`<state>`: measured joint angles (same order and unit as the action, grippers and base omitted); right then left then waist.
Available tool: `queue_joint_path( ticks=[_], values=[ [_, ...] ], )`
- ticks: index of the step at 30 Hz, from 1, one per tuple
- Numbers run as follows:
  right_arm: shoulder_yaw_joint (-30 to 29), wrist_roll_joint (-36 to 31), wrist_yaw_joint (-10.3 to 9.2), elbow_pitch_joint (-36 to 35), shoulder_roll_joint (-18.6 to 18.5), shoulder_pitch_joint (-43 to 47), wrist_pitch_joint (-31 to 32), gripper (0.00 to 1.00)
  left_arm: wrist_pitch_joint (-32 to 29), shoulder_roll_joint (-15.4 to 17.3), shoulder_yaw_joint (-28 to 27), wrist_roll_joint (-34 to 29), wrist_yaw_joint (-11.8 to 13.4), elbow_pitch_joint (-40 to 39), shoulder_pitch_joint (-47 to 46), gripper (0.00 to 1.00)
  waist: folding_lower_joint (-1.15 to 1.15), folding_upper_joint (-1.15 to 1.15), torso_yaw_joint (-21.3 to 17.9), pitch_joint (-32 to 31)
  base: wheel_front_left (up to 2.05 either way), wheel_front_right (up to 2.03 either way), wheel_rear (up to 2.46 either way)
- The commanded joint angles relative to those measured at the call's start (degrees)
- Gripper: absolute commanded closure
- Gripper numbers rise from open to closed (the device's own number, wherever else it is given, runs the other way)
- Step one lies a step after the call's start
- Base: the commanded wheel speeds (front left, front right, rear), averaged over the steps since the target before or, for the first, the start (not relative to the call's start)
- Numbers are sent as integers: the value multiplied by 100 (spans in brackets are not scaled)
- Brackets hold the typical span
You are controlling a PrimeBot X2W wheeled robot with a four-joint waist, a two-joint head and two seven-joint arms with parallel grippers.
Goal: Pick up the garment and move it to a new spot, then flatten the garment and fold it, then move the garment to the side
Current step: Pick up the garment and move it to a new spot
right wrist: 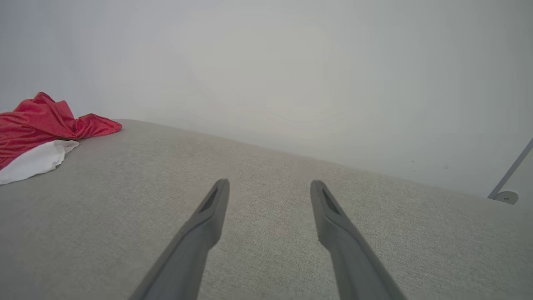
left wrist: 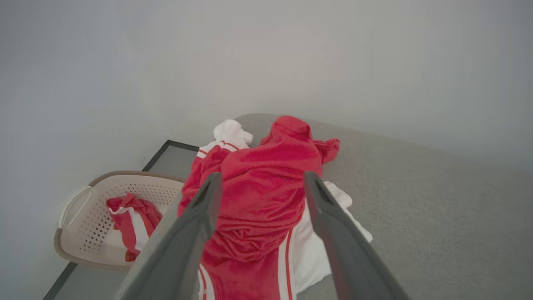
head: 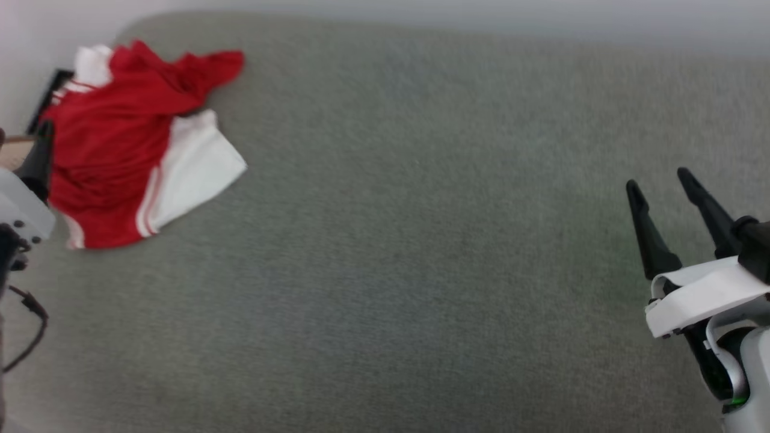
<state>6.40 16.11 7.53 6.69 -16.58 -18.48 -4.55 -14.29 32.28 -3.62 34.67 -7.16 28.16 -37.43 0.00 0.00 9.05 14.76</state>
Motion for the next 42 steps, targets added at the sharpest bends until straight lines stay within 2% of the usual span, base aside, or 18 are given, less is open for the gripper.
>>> queue_joint_path(
  ticks=[1,7,12,17,22,23,24,30,42],
  values=[
    [-48,-54,-8,-73,-24,-115,17,0,-121,85,62,114,-31,263,-257,0,0,0,-548,834,0,0,0],
    [-147,-84,-8,-287,-81,-210,89,0,-645,328,451,300,-34,1205,-904,0,0,0,-684,1266,0,0,0],
    [-218,-104,-8,-441,-105,-246,164,0,-1002,373,701,381,-35,1801,-1261,0,0,0,-735,1495,0,0,0],
    [-317,-113,-8,-581,-142,-269,259,0,-1196,307,869,403,-35,2541,-1606,0,0,0,-756,1683,0,0,0],
    [-394,-93,-8,-665,-139,-262,329,0,-1115,109,1036,447,-30,3092,-1730,0,0,0,-751,1753,0,0,0],
    [-413,-88,-8,-667,-133,-257,335,0,-1078,74,1078,455,-30,3157,-1754,54,0,0,-743,1749,0,0,0],
    [-431,-80,-8,-669,-121,-253,347,0,-1012,39,1097,479,-30,3199,-1780,100,0,0,-732,1737,0,0,0],
    [-513,-90,-8,-628,-71,-163,321,0,-553,264,1220,571,-31,3288,-1997,100,0,0,-632,1478,0,0,0],
    [-540,2,-8,-309,121,73,145,0,337,883,1729,588,-31,2706,-2400,100,0,0,-386,575,0,0,0]
  ],
)
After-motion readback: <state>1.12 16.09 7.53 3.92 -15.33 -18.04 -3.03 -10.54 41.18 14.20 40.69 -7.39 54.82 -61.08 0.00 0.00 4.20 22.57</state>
